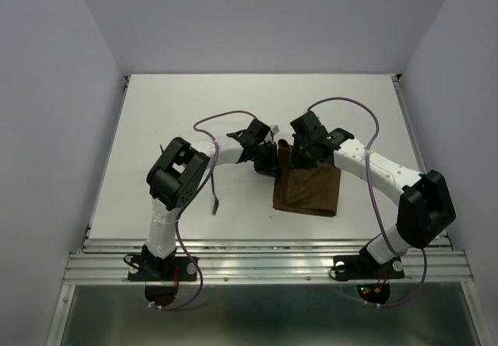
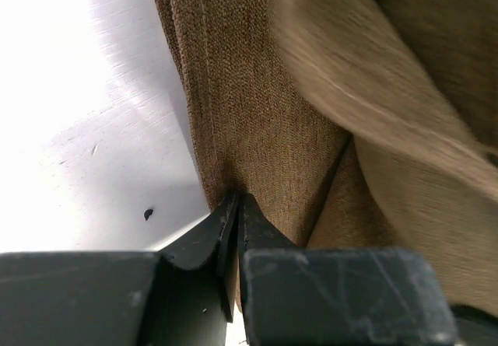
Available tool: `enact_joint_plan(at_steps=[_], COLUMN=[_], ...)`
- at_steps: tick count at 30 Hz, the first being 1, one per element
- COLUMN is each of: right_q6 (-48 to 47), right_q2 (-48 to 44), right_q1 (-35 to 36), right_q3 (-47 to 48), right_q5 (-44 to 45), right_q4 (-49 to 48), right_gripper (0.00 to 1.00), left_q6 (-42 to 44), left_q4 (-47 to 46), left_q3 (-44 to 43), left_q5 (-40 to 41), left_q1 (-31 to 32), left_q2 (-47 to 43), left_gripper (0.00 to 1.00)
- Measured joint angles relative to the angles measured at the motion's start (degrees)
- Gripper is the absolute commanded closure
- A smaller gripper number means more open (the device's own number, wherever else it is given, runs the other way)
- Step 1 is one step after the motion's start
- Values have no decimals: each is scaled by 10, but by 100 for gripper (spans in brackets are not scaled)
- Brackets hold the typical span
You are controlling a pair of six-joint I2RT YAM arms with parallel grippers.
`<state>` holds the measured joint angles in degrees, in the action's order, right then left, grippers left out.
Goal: Fold the napkin into a case and place the utensils inside
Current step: Fold the rectangle-folded napkin at the center of the board.
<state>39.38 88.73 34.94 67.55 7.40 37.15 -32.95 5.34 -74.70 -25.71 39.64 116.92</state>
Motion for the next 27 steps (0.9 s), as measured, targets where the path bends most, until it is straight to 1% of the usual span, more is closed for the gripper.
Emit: enact_joint_plan(at_steps=[6, 11, 15, 27], right_q6=[-9, -17, -19, -12], right_q2=[-32, -33, -10, 61], right_q1=[0, 0, 0, 0], right_q3=[10, 24, 25, 18], right_q5=[27, 26, 3, -49], right_q4=[52, 60, 53, -18], right_gripper=[99, 99, 99, 99], left_q6=[-1, -1, -1, -2], left_q4=[0, 0, 0, -5], left_q3=[1, 1, 1, 5], left_q5=[0, 1, 1, 1], left_q1=[0, 0, 0, 0], left_q2=[0, 0, 0, -1], left_gripper=[86, 86, 86, 86])
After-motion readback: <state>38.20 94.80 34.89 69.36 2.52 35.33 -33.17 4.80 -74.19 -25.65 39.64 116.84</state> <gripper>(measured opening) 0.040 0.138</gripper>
